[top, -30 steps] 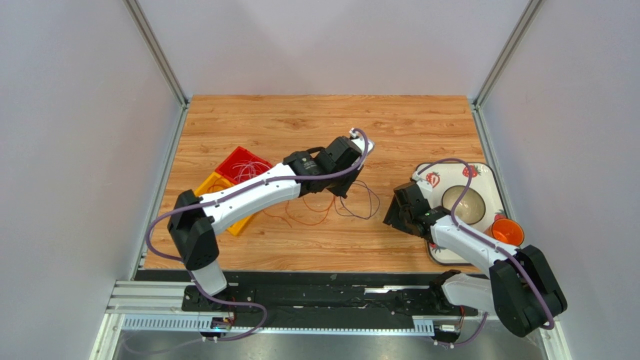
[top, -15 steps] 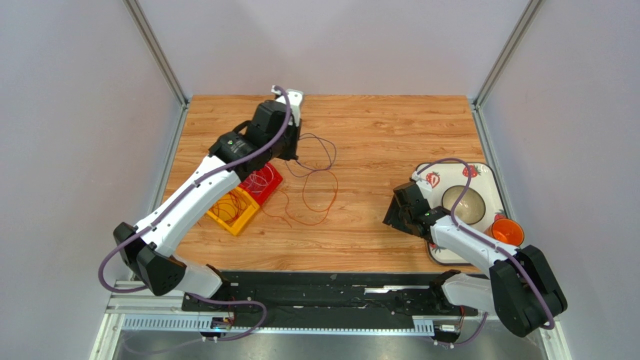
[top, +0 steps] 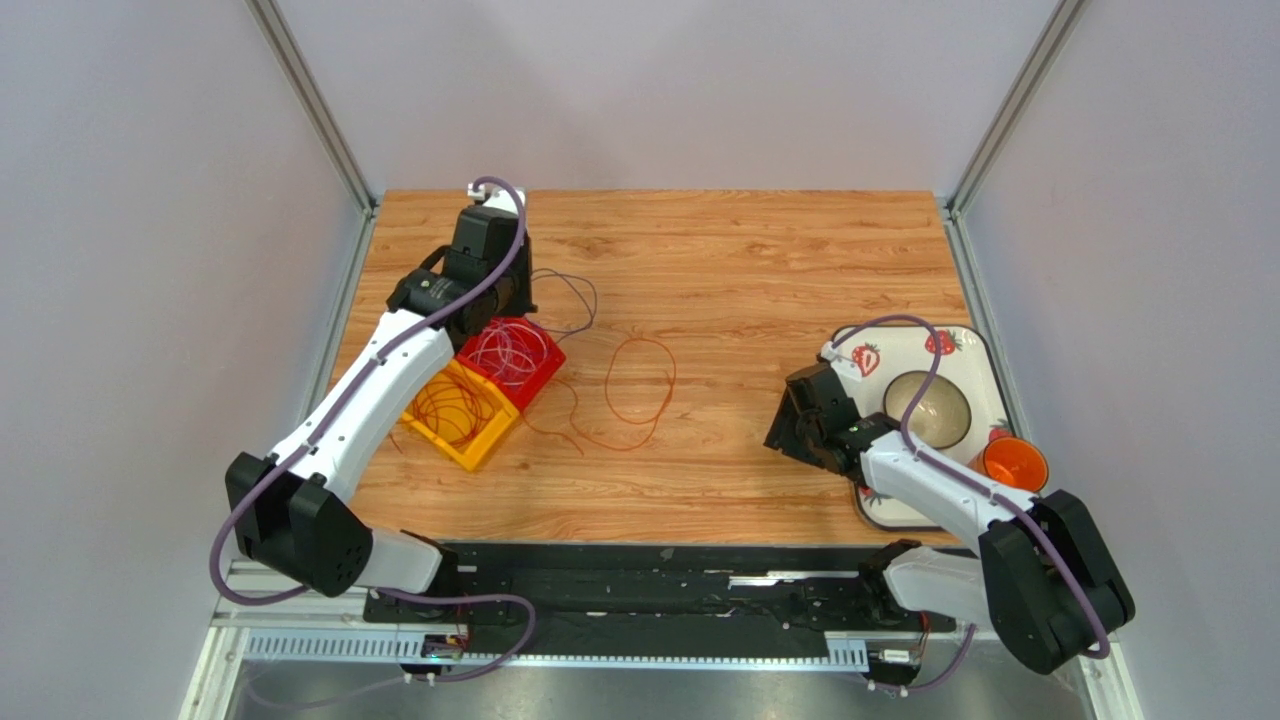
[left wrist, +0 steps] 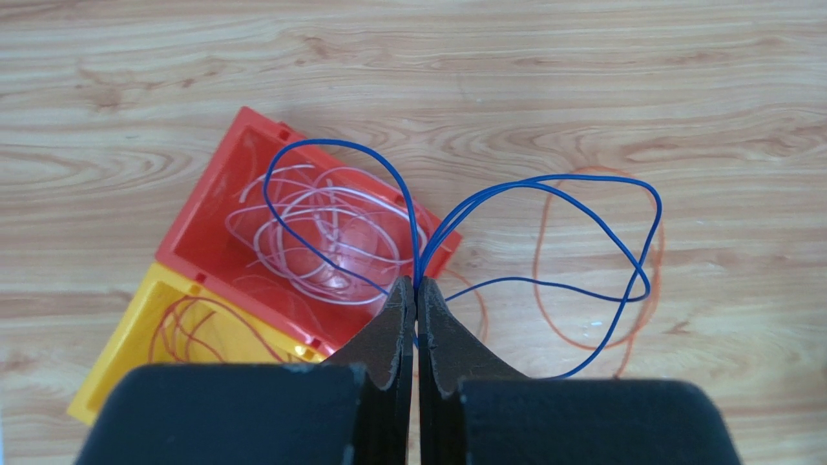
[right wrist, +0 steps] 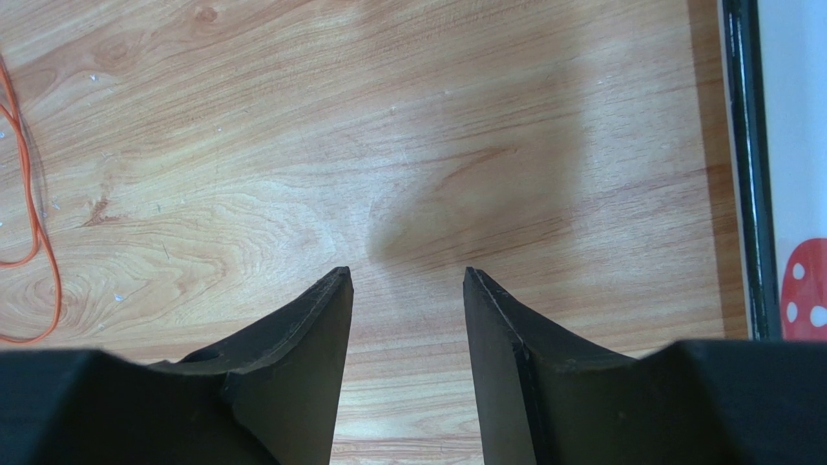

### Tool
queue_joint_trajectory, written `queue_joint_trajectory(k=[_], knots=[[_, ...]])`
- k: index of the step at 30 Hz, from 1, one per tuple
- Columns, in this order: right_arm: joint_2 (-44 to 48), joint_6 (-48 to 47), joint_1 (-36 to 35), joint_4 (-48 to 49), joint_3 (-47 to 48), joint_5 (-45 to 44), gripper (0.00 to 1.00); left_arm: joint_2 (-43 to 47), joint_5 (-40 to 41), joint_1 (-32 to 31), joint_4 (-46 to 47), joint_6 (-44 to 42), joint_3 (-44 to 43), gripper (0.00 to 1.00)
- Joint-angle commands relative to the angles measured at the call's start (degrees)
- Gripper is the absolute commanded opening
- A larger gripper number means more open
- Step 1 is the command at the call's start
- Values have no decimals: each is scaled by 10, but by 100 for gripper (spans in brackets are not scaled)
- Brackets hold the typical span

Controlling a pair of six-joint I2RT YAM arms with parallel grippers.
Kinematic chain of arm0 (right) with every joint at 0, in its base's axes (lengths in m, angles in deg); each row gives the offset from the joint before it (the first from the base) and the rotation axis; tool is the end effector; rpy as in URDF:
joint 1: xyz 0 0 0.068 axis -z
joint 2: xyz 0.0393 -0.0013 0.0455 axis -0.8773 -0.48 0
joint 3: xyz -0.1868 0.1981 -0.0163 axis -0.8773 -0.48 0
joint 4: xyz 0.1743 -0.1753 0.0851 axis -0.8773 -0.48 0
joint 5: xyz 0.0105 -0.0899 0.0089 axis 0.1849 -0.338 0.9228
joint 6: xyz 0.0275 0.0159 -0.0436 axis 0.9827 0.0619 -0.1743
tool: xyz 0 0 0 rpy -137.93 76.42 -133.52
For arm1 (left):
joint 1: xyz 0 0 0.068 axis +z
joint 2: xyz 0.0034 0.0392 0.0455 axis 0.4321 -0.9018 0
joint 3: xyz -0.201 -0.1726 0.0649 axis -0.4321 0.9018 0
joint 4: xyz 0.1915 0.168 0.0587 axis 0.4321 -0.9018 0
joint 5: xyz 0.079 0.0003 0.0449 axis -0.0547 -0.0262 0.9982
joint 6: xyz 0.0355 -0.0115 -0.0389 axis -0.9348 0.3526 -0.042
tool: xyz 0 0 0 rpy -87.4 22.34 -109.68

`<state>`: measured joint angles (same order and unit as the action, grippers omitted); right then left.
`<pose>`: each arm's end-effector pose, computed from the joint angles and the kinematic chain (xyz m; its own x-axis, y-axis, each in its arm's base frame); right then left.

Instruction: Untangle the cables

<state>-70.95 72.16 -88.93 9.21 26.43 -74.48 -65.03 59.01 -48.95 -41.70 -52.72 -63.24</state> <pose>0.1853 0.0889 0.1591 -0.7981 0.3306 -0.5037 0.2415 0.9414 0.2353 0.2796 -0.1121 0.3540 -0.6324 -0.0452 -0.7734 0.0433 0.9947 -0.0936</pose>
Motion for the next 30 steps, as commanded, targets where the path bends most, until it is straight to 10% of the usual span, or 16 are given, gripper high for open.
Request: queue_joint_trajectory(k=[1, 13, 30], knots=[[4, -7, -2, 19, -6, 2, 50, 10, 28, 24, 41, -33, 13, 0], [6, -11, -8, 24, -6, 3, 49, -20, 94, 46, 97, -96, 53, 0], [14, -18, -9, 30, -11, 12, 48, 14, -44, 101, 237, -125, 153, 0]])
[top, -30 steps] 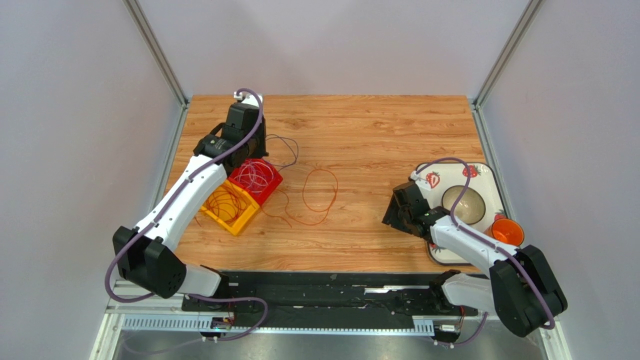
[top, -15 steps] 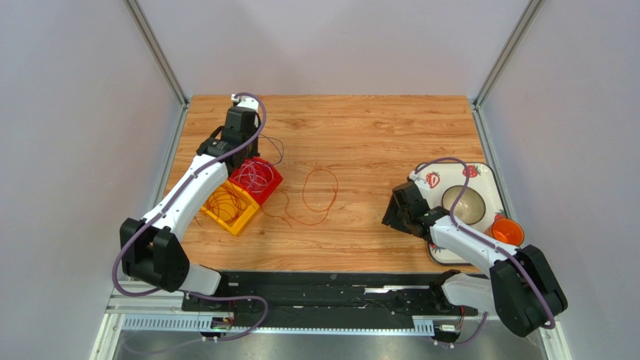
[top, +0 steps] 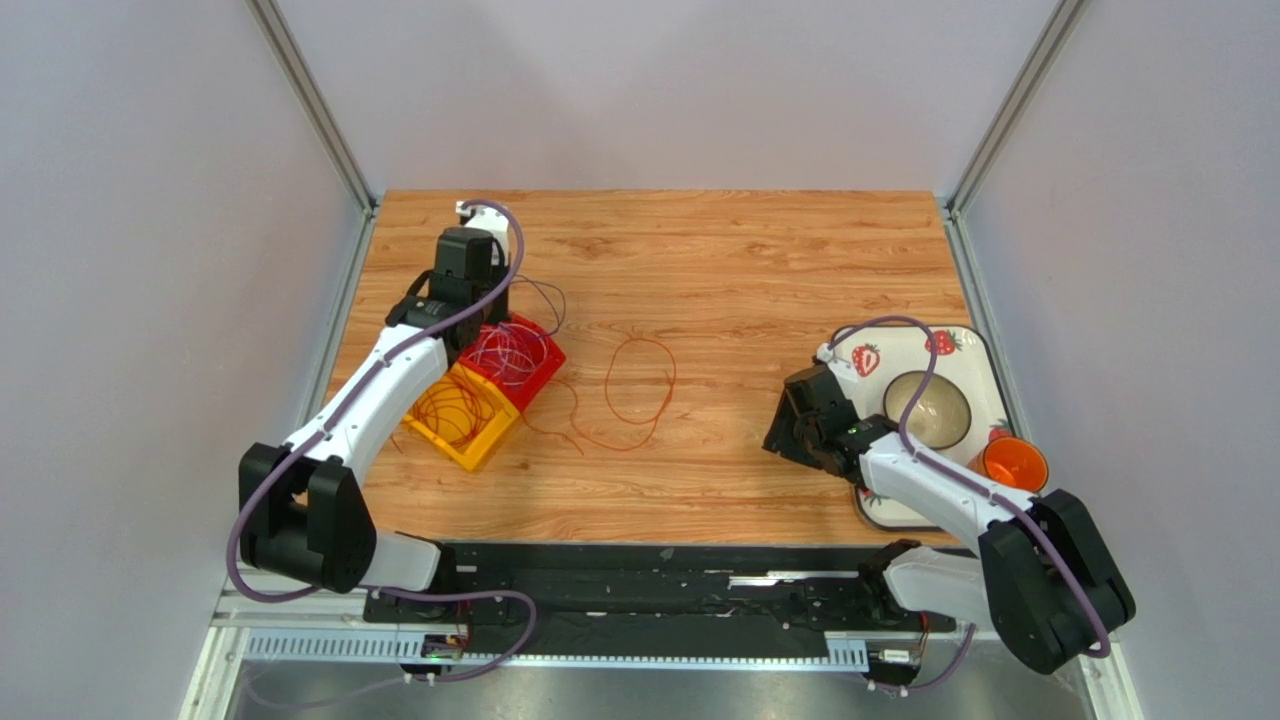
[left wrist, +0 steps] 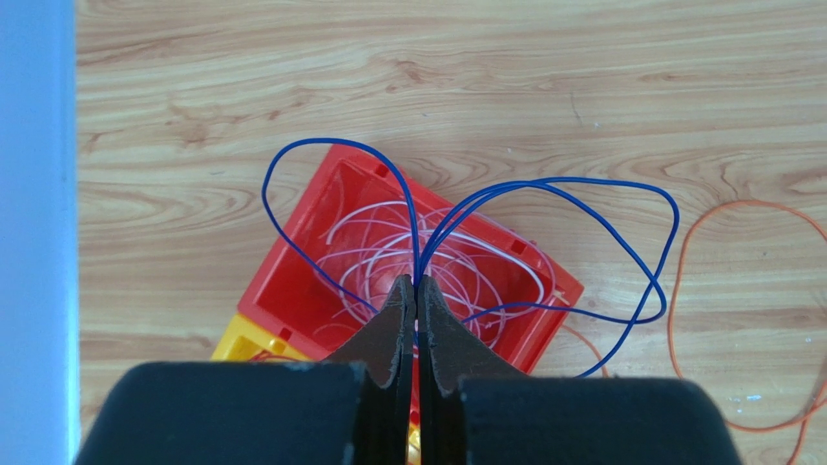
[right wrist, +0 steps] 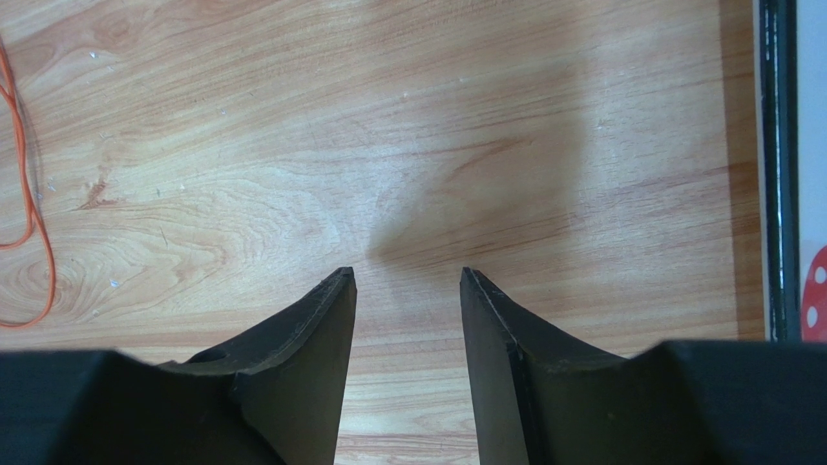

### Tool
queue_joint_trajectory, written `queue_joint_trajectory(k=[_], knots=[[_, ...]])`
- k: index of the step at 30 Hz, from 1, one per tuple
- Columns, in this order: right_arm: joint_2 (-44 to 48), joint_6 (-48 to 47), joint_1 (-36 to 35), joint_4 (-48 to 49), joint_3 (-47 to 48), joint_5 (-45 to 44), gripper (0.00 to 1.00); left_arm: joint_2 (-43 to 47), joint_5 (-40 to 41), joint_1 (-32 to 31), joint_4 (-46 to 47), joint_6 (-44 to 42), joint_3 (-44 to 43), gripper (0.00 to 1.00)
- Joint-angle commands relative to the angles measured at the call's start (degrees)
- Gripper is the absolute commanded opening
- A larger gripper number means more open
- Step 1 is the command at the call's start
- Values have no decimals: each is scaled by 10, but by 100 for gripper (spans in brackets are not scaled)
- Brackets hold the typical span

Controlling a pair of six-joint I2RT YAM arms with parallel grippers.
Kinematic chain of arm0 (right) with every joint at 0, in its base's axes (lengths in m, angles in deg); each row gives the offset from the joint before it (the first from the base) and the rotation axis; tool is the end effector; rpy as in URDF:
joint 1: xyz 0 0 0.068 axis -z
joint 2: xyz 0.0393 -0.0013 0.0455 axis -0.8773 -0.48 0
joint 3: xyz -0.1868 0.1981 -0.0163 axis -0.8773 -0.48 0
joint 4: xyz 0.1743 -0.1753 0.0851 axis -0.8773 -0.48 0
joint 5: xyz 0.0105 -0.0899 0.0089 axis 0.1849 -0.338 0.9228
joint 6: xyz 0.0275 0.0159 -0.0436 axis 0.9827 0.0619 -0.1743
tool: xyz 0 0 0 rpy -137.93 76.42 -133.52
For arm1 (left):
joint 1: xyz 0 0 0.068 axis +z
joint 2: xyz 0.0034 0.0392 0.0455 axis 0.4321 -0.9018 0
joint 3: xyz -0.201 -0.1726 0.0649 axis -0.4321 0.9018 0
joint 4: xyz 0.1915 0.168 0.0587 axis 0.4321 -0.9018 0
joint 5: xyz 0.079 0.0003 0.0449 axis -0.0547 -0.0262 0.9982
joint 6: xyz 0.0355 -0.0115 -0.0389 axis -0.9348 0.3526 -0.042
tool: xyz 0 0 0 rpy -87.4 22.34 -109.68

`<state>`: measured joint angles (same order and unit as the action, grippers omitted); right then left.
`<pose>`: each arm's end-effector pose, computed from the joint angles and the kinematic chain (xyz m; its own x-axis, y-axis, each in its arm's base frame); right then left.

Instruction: Untangle the cables

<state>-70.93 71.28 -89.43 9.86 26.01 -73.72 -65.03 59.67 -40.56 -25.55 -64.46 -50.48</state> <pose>0.1839 0.0907 0.1576 -0.8073 0.3095 -0.5024 0.2146 0.9471 0.2386 0.3018 -0.0721 0.3033 -0.5805 0.0553 -0.8124 0.0131 0.9982 0.0585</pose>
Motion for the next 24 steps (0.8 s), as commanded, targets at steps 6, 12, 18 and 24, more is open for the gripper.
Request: queue_joint_trajectory(k=[6, 12, 18, 24], knots=[[11, -14, -5, 25, -7, 10, 48, 4, -42, 29, 132, 5, 68, 0], [7, -17, -6, 26, -6, 16, 47, -7, -13, 33, 169, 28, 118, 0], [0, -20, -8, 26, -1, 20, 47, -15, 14, 38, 171, 44, 129, 0], [-3, -20, -8, 27, 0, 21, 47, -61, 80, 43, 67, 80, 68, 0]])
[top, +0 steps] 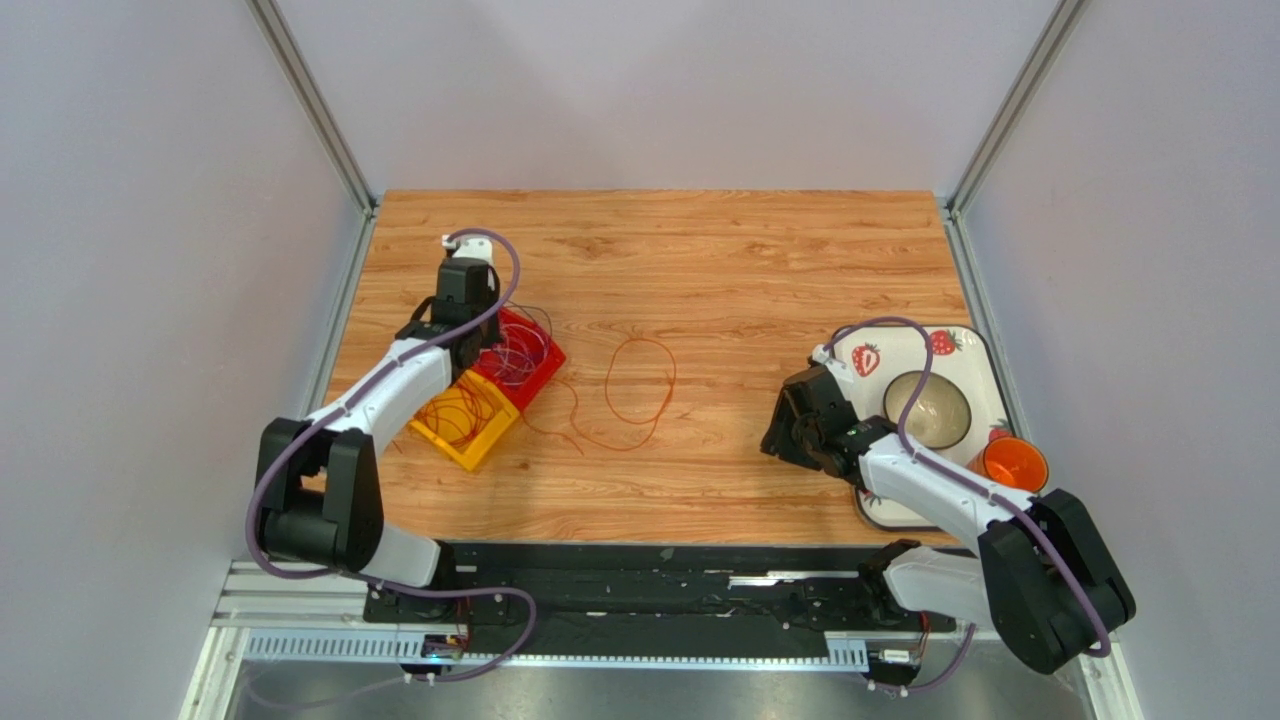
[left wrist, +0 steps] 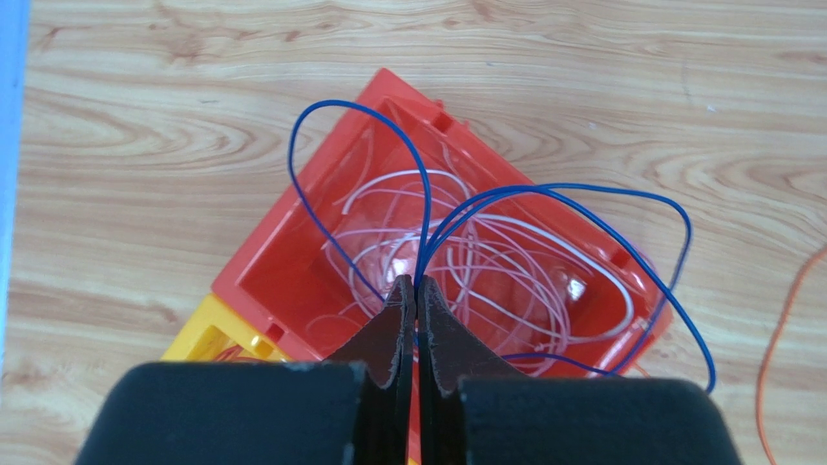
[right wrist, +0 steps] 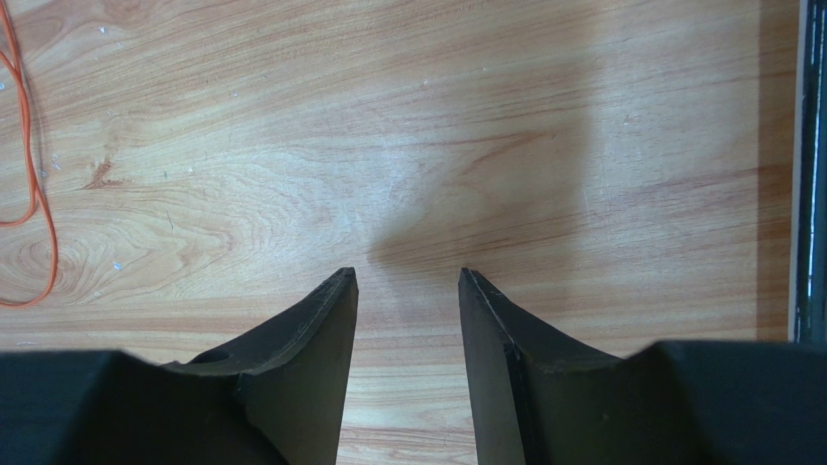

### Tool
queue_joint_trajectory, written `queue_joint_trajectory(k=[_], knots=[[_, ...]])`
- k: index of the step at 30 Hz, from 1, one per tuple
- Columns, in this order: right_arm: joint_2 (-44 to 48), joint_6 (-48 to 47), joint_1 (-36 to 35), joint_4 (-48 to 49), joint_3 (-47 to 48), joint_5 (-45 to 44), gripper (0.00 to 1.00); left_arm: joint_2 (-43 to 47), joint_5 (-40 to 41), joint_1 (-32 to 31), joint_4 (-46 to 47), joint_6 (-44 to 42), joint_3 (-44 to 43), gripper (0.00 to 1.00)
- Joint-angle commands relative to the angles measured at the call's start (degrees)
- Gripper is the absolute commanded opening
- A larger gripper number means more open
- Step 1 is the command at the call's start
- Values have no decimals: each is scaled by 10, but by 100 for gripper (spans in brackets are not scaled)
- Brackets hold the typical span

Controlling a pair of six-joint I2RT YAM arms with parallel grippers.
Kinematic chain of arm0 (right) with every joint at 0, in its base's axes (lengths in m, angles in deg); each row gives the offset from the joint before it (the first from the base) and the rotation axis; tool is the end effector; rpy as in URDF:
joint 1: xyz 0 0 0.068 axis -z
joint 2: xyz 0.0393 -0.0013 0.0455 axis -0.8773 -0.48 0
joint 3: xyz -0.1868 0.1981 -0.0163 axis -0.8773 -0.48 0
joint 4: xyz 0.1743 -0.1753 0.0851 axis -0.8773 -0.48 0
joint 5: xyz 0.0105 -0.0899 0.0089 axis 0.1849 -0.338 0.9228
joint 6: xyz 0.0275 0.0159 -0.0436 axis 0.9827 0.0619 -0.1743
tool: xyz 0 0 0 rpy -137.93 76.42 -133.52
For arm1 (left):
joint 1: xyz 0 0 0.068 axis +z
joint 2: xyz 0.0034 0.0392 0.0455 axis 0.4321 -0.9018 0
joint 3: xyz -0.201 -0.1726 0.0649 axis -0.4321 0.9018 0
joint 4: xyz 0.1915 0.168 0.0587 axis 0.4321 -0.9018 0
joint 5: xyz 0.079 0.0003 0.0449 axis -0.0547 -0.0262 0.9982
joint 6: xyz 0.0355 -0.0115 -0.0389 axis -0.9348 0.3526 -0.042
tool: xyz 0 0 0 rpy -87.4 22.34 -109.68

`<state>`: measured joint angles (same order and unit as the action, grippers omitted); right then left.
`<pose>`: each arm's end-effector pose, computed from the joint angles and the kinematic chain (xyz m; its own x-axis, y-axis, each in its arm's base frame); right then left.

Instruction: Untangle the cables

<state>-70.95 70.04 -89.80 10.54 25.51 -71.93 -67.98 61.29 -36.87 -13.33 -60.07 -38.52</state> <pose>0.1823 0.0926 0.1556 -0.8234 0.2822 -0.4922 0.1774 0.9521 0.2492 0.3064 -0.0516 0.2369 -0.6103 -0.0508 -0.7906 -0.1173 0.9927 0.0268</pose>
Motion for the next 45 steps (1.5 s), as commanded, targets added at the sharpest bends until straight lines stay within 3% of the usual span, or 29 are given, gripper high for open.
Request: queue_joint_trajectory(k=[1, 9, 16, 22, 30, 35, 45], knots=[[-4, -8, -4, 19, 6, 2, 47, -37, 74, 7, -77, 47, -56, 0], [-10, -10, -5, 17, 10, 3, 47, -83, 119, 10, -120, 51, -88, 0], [-16, -10, -4, 15, 11, 2, 47, -72, 45, 11, -112, 44, -95, 28], [-19, -10, -5, 14, 13, 1, 47, -41, 3, 10, -142, 42, -133, 34], [-22, -9, -6, 13, 15, 0, 46, 23, -14, 9, -180, 43, -159, 36], [-22, -8, -6, 13, 15, -1, 46, 41, 64, 11, -164, 55, -134, 35], [-19, -10, -6, 13, 14, 1, 46, -50, 31, 37, -142, 79, -162, 33]])
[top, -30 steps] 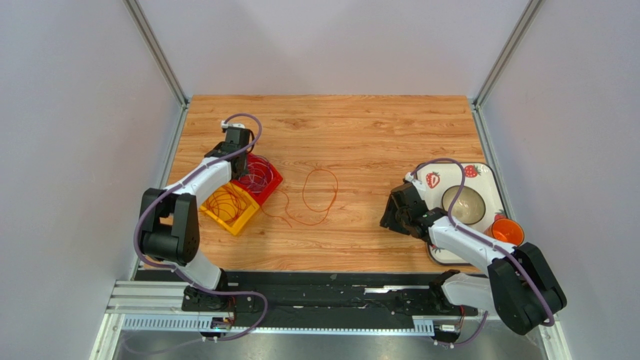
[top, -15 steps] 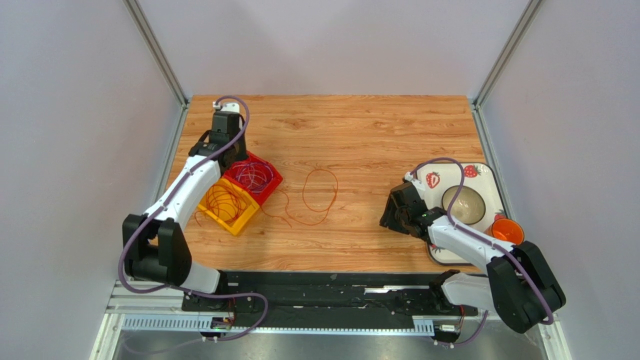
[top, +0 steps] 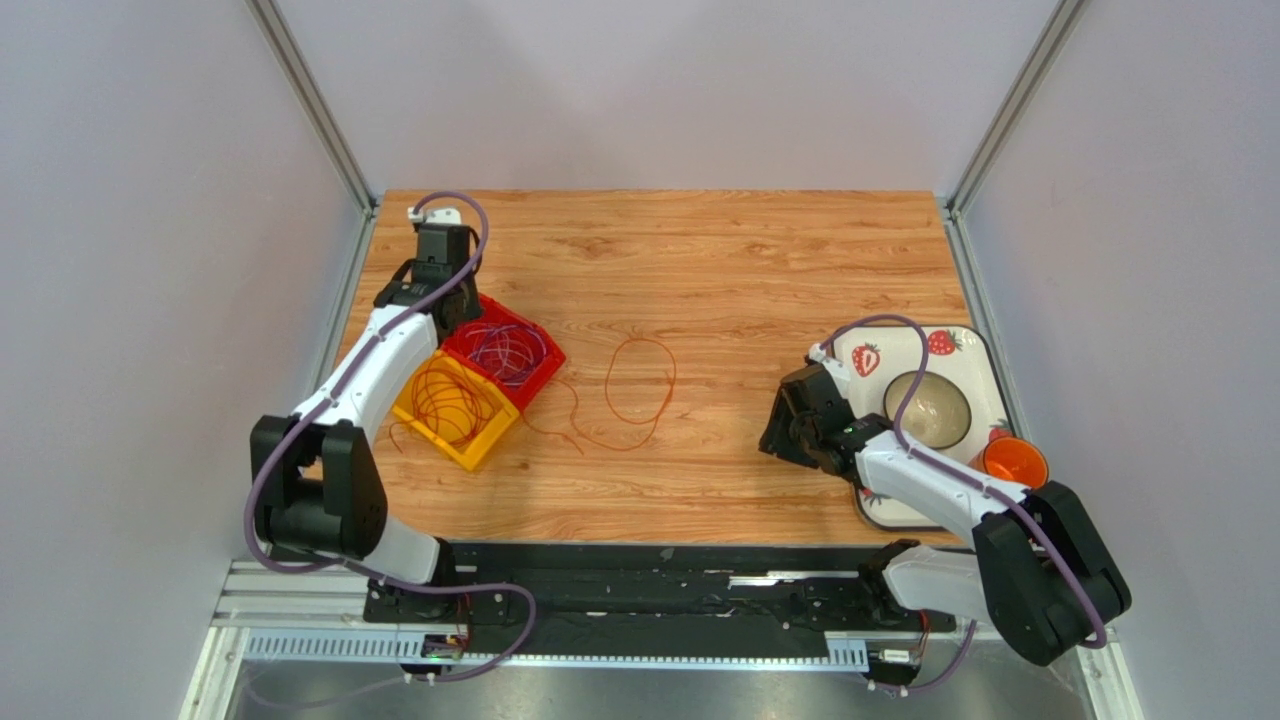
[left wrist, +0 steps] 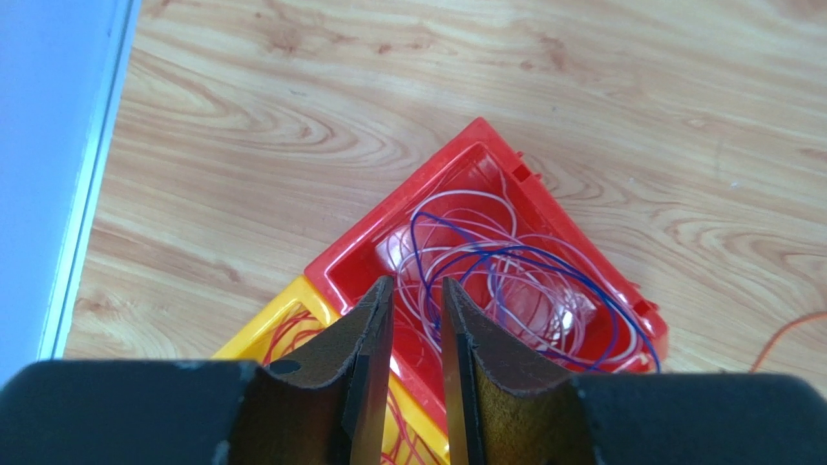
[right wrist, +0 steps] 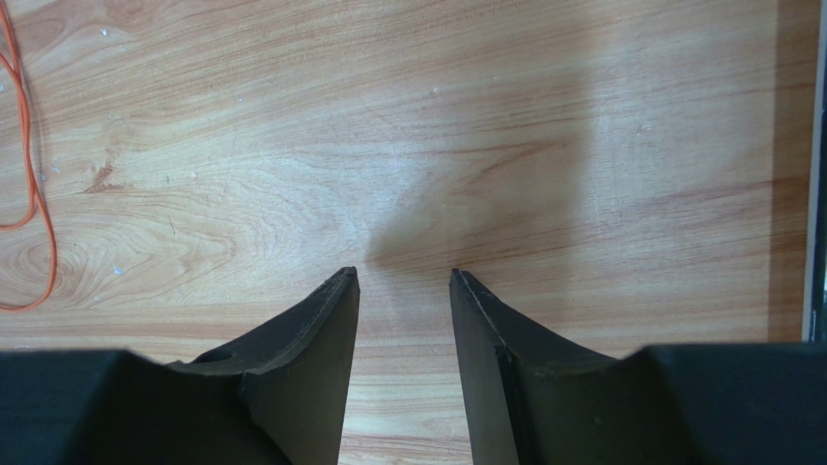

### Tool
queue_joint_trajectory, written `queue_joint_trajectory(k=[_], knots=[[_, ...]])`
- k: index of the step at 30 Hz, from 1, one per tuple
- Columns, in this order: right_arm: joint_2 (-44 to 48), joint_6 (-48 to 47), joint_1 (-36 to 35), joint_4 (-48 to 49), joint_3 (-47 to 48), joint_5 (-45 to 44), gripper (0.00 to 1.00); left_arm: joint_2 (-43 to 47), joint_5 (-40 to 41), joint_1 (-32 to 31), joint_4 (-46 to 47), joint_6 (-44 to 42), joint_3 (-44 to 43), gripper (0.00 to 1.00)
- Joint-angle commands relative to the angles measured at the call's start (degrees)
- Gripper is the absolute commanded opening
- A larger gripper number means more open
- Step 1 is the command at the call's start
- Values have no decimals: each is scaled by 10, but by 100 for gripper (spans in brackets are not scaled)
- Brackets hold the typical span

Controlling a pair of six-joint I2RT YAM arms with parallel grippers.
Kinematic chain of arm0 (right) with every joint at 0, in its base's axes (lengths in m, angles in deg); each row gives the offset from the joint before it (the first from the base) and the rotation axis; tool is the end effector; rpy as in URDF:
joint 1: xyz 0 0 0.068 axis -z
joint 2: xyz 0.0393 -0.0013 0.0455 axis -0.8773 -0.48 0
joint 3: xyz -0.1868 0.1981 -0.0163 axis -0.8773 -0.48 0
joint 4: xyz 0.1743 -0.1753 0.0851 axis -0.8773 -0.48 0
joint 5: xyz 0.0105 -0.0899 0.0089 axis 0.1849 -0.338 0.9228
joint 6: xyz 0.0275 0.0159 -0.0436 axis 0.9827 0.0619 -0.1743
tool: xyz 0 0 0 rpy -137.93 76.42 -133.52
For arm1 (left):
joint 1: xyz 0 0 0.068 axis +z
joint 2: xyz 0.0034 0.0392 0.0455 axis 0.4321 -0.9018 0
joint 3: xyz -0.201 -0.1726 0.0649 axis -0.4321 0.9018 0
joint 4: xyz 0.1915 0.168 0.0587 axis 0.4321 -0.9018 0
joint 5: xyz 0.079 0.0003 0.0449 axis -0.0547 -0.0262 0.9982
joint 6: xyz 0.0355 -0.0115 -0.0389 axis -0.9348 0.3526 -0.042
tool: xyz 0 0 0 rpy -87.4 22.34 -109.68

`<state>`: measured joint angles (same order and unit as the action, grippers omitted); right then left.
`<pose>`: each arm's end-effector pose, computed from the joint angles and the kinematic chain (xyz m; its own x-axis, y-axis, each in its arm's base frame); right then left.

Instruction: Untangle the cables

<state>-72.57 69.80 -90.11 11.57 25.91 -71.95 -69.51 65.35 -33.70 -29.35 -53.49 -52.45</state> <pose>0.1856 0.0956 0.1534 -0.8270 0.2730 -0.4915 0.1696 0.9546 0.2449 0.3202 -0.0338 0.2868 -0.6161 -0.1859 -0.7654 -0.2935 0.9560 0.0040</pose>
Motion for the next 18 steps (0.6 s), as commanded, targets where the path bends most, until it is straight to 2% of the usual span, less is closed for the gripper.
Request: queue_joint_trajectory(k=[1, 3, 9, 14, 18], knots=[[-2, -8, -4, 3, 9, 1, 46, -42, -10, 5, 17, 14, -26, 32], [-3, -8, -3, 4, 10, 1, 46, -61, -11, 5, 16, 17, -33, 32], [-6, -8, -4, 4, 11, 1, 46, -87, -90, 5, 39, 24, -25, 24], [-8, -8, -5, 3, 13, 1, 45, -81, -138, 3, 52, 21, -3, 23], [-9, -8, -6, 2, 13, 0, 45, -43, -168, -1, 48, 14, 7, 23]])
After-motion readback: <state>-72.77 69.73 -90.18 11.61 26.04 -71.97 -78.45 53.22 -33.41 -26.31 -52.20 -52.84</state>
